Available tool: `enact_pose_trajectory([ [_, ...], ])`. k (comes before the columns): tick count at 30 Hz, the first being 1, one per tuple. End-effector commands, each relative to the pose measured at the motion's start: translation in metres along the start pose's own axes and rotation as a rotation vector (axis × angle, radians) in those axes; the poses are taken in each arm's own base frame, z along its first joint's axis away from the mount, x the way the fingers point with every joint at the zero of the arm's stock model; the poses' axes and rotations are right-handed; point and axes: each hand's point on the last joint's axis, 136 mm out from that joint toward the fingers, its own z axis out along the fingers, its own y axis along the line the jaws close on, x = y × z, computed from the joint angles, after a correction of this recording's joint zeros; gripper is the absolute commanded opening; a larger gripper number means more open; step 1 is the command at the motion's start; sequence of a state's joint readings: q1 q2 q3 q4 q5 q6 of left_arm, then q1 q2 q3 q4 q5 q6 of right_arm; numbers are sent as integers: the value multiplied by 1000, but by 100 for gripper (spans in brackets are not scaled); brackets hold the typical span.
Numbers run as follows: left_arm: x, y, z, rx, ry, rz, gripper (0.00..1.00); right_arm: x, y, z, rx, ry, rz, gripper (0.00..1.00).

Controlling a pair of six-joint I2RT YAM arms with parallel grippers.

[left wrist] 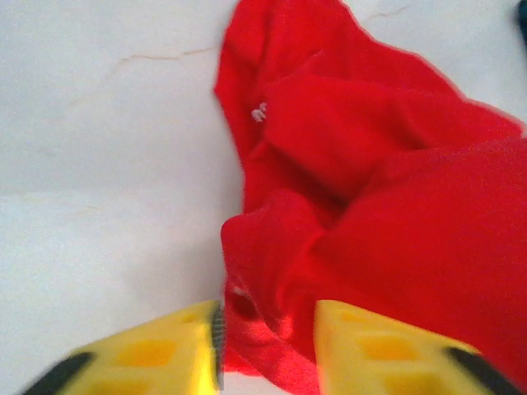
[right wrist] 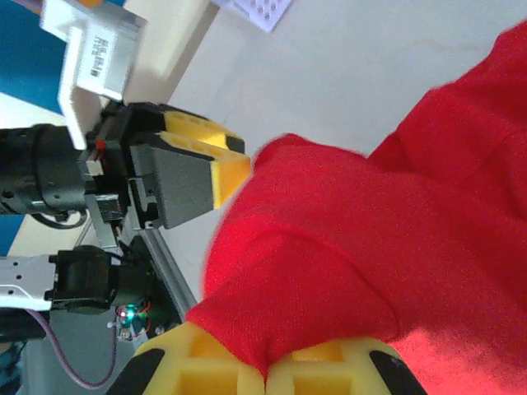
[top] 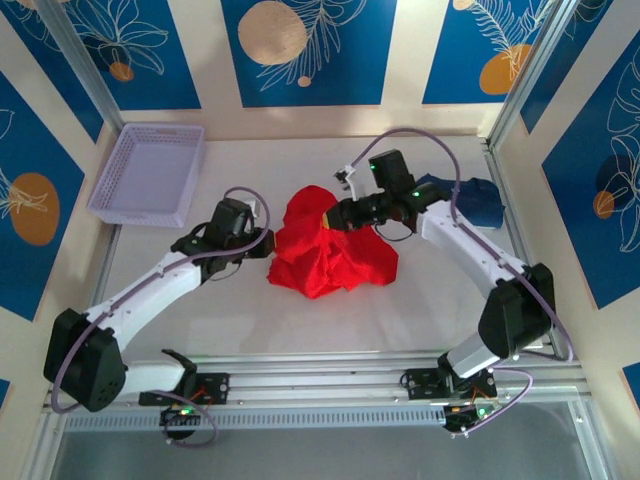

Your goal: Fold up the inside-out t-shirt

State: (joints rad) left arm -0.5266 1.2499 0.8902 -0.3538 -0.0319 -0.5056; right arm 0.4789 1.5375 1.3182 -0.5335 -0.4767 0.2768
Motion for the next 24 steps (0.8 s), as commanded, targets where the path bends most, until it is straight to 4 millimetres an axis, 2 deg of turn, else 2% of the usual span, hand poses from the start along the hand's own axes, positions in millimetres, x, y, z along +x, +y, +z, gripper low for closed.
enact_pose_trajectory([
  [1,-5,-13,-34,75,-148,116,51,1,19,10,-112,19,20,0],
  [3,-6,-44,-53,255,-227,148,63,3,17,15,-125,32,33,0],
  [6,-1,-85,-67,436,-207,230,66,2,20,14,-145,34,36,0],
  [8,8,-113,-64,500,-150,334,68,1,23,12,-162,29,40,0],
  [11,16,-142,-48,517,-88,438,69,-1,27,8,-191,25,50,0],
  [12,15,-145,-41,513,-80,443,66,-1,29,6,-200,23,51,0],
  [13,11,-145,-31,489,-84,437,59,-1,30,3,-207,18,55,0],
  [14,7,-143,-24,459,-90,431,48,-1,30,0,-208,13,62,0],
  [17,-3,-145,-13,470,-101,398,6,-2,26,-16,-199,-24,89,0],
  [18,-6,-147,-15,497,-111,377,0,-2,24,-21,-193,-38,97,1],
  [20,-13,-152,-23,580,-120,324,0,0,15,-30,-146,-68,125,15],
  [22,-17,-154,-32,663,-117,261,0,7,-4,-38,6,-104,120,28],
  [24,-19,-154,-40,714,-109,216,0,20,-17,-45,131,-132,80,34],
])
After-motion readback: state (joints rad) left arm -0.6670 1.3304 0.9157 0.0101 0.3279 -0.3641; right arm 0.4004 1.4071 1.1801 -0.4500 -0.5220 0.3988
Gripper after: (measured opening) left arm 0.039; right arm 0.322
